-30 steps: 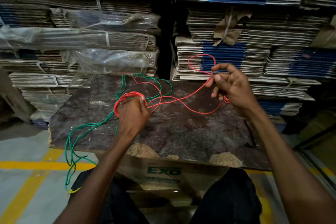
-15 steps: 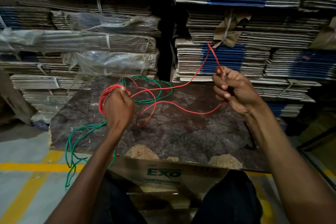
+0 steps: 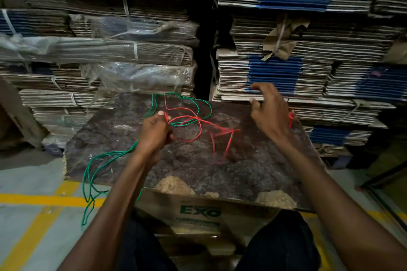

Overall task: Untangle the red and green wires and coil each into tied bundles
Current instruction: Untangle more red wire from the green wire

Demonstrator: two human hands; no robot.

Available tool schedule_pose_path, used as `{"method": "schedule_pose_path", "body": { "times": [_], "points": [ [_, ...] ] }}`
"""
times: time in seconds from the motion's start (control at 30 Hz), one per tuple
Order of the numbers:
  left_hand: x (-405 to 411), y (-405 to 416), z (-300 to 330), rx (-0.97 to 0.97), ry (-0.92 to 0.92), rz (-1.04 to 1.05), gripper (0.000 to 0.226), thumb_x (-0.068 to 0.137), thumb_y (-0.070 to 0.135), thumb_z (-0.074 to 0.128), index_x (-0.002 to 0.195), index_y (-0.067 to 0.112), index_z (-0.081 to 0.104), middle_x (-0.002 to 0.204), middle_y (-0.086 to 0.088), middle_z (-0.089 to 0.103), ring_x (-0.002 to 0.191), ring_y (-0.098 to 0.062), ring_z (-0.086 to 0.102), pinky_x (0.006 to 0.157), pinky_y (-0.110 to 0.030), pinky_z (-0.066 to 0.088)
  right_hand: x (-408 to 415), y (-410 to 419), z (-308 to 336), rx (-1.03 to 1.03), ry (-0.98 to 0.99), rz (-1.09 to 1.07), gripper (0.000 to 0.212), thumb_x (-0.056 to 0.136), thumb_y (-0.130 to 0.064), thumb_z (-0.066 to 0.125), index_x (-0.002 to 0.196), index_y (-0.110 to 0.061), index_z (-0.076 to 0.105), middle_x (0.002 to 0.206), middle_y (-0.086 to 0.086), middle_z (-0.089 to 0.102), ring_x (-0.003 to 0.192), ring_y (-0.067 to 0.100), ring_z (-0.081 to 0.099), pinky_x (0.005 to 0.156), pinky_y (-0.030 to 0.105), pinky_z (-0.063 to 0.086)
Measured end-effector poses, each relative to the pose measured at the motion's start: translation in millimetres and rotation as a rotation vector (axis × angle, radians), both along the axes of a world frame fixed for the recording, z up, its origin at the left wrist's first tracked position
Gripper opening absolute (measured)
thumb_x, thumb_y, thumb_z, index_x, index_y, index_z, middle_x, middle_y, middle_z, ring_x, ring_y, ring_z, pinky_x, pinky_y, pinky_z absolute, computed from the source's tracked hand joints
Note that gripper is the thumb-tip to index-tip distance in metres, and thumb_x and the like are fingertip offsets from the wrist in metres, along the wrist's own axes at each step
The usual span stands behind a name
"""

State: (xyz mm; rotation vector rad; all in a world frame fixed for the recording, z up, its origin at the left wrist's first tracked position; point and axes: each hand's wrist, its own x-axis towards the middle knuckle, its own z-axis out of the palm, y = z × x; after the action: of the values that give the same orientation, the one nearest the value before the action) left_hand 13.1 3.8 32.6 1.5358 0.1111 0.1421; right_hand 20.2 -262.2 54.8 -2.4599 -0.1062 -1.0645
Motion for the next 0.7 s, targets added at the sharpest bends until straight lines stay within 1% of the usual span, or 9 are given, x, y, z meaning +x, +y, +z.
{"method": "schedule_pose_path", "body": {
  "times": [0.03, 0.1, 0.2, 0.27, 0.37, 0.43, 0.5, 0.6, 0.7],
  "points": [
    [-2, -3, 3, -0.028, 0.021, -0.020, 0.037, 0.105, 0.026, 0.034, 0.072, 0.020, 0.048, 0.039, 0.010, 0.034, 0.034, -0.005, 0.035, 0.032, -0.010, 0.027, -2, 9, -1, -0.035, -0.043, 0.078, 0.031, 0.082, -0.003, 0.064, 0.111, -0.012, 0.064, 0.107, 0.007, 0.064, 0.101, 0.027, 0.061, 0.085, 0.034, 0.045],
    [-6, -8, 9, -0.076, 0.041, -0.064, 0.036, 0.105, 0.026, 0.035, 0.073, 0.020, 0.049, 0.038, 0.011, 0.035, 0.033, -0.004, 0.037, 0.033, -0.009, 0.029, -10, 27, 1, 0.001, -0.063, 0.264, 0.024, 0.083, -0.003, 0.063, 0.105, -0.011, 0.067, 0.101, 0.005, 0.066, 0.093, 0.022, 0.063, 0.081, 0.035, 0.050],
    [-13, -14, 19, -0.143, 0.027, -0.107, 0.035, 0.105, 0.026, 0.035, 0.074, 0.019, 0.050, 0.038, 0.011, 0.035, 0.033, -0.004, 0.037, 0.035, -0.010, 0.030, -26, 52, 4, 0.179, 0.016, 0.472, 0.016, 0.087, -0.008, 0.066, 0.102, -0.009, 0.070, 0.094, 0.001, 0.070, 0.082, 0.012, 0.065, 0.075, 0.029, 0.053],
    [-16, -17, 26, -0.158, 0.004, -0.122, 0.034, 0.105, 0.027, 0.035, 0.076, 0.018, 0.050, 0.038, 0.010, 0.035, 0.032, -0.004, 0.037, 0.041, -0.013, 0.034, -36, 66, 7, 0.346, 0.123, 0.565, 0.015, 0.088, -0.013, 0.069, 0.103, -0.012, 0.071, 0.088, -0.001, 0.070, 0.075, 0.005, 0.063, 0.070, 0.022, 0.052],
    [-17, -19, 37, -0.138, -0.044, -0.129, 0.035, 0.105, 0.029, 0.034, 0.077, 0.018, 0.050, 0.036, 0.009, 0.036, 0.033, -0.003, 0.038, 0.046, -0.016, 0.032, -41, 74, 9, 0.493, 0.304, 0.715, 0.017, 0.086, -0.022, 0.072, 0.102, -0.018, 0.070, 0.079, 0.005, 0.069, 0.068, 0.012, 0.060, 0.067, 0.036, 0.053],
    [-16, -18, 42, -0.141, -0.069, -0.131, 0.035, 0.105, 0.030, 0.035, 0.076, 0.018, 0.050, 0.037, 0.009, 0.035, 0.034, -0.004, 0.038, 0.045, -0.017, 0.035, -39, 72, 8, 0.495, 0.378, 0.778, 0.012, 0.085, -0.018, 0.073, 0.097, -0.019, 0.070, 0.075, 0.003, 0.068, 0.066, 0.012, 0.059, 0.063, 0.037, 0.053],
    [-15, -16, 47, -0.155, -0.078, -0.148, 0.036, 0.105, 0.032, 0.035, 0.075, 0.018, 0.050, 0.038, 0.011, 0.034, 0.037, -0.005, 0.037, 0.044, -0.018, 0.038, -38, 64, 7, 0.456, 0.446, 0.770, 0.007, 0.087, -0.011, 0.071, 0.090, -0.018, 0.071, 0.072, -0.003, 0.066, 0.063, 0.009, 0.057, 0.059, 0.028, 0.048],
    [-15, -13, 48, -0.165, -0.071, -0.182, 0.036, 0.105, 0.032, 0.035, 0.076, 0.017, 0.051, 0.041, 0.010, 0.034, 0.038, -0.006, 0.035, 0.051, -0.023, 0.042, -37, 50, 4, 0.268, 0.511, 0.668, 0.006, 0.088, -0.014, 0.069, 0.084, -0.017, 0.069, 0.066, 0.000, 0.062, 0.058, 0.011, 0.051, 0.056, 0.029, 0.041],
    [-20, -15, 42, -0.137, -0.006, -0.309, 0.036, 0.105, 0.031, 0.036, 0.077, 0.016, 0.052, 0.042, 0.009, 0.034, 0.033, -0.004, 0.032, 0.043, -0.017, 0.043, -29, 39, 3, 0.167, 0.297, 0.466, 0.005, 0.087, -0.018, 0.065, 0.085, -0.023, 0.066, 0.069, -0.007, 0.063, 0.060, 0.008, 0.054, 0.059, 0.031, 0.046]
  ]
}}
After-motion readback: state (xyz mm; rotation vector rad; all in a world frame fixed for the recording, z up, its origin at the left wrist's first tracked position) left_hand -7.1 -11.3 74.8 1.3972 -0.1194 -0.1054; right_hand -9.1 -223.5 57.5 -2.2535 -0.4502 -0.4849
